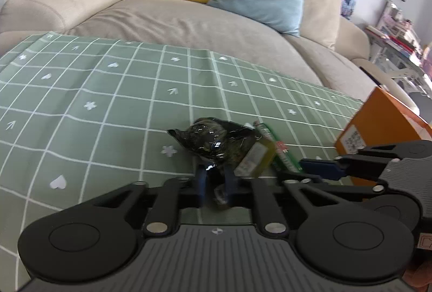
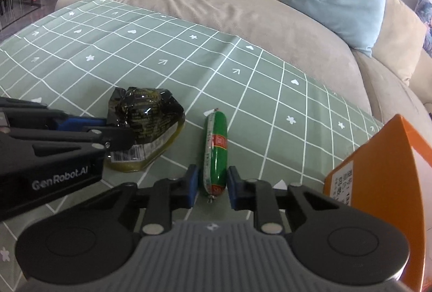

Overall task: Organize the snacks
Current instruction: 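Lower the left tool onto the dark seaweed pack while the right tool reaches the green sausage, then grasp the seaweed pack with the left tool while the right tool grasps the green sausage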

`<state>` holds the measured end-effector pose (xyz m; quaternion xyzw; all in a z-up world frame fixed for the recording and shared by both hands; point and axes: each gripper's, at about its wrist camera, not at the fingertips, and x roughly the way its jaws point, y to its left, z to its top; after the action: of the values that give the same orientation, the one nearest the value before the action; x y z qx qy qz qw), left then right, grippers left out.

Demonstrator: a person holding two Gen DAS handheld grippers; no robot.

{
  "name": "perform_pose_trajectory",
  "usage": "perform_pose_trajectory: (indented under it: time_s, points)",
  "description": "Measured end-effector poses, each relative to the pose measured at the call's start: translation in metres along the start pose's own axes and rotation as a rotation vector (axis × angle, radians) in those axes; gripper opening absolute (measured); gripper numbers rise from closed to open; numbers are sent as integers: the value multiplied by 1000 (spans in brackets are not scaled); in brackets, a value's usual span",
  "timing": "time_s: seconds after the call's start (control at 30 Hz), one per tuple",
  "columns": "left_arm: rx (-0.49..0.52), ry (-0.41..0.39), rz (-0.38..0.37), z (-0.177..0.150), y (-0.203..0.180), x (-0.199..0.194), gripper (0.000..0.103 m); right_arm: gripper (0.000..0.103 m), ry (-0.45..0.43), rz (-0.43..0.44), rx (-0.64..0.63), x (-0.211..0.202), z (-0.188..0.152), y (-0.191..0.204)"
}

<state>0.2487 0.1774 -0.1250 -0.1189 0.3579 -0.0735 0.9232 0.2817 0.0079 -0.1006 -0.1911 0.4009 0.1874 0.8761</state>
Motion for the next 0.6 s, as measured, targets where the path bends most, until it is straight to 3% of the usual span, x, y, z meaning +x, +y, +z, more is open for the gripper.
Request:
perform_pose_trajectory:
  time_s: [0.17, 0.33, 0.6]
  points:
    - [20, -14, 3, 0, -7, -5, 1, 19, 6, 33, 29, -8, -6, 3]
    - [42, -2, 14, -4, -12, -11, 1, 19, 22, 29, 22, -25, -22, 10]
    - [-23, 65, 46, -18, -10, -42, 0, 19, 60, 62, 20, -58, -55, 16]
